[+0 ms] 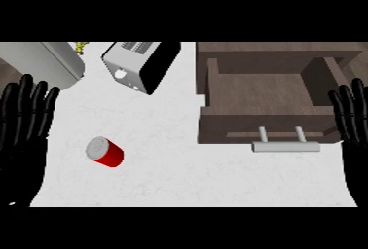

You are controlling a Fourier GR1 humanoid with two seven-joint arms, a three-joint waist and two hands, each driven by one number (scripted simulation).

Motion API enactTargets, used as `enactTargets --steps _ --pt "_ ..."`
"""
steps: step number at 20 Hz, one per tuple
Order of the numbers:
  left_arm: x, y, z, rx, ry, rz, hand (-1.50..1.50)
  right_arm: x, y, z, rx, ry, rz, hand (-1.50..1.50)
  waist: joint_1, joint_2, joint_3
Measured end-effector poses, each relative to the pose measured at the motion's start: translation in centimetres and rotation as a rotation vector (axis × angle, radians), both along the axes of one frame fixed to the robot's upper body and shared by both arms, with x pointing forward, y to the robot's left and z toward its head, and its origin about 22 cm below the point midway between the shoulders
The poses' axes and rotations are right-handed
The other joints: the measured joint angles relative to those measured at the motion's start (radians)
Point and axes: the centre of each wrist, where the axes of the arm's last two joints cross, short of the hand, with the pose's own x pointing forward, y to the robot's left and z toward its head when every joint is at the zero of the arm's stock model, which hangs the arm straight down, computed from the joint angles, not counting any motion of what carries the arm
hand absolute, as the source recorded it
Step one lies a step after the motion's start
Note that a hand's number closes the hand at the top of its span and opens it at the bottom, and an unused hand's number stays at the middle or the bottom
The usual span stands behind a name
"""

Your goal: Pick up the can, place it into the drawer and close the drawer

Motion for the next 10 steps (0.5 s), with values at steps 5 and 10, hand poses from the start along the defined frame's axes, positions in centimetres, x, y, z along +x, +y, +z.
enactTargets --steps 5,10 --pt "-2.1 0.7 0.0 0.004 0.009 0.116 -1.5 0.3 0.3 0.3 0.034 -0.012 0.002 -1.5 0.006 0.011 -0.004" --pt "-4.2 1.8 -2.3 -0.075 0.25 0.344 -1.5 -0.2 -0.7 -1.1 0.094 0.15 -0.097 -1.5 0.015 0.015 -0.005"
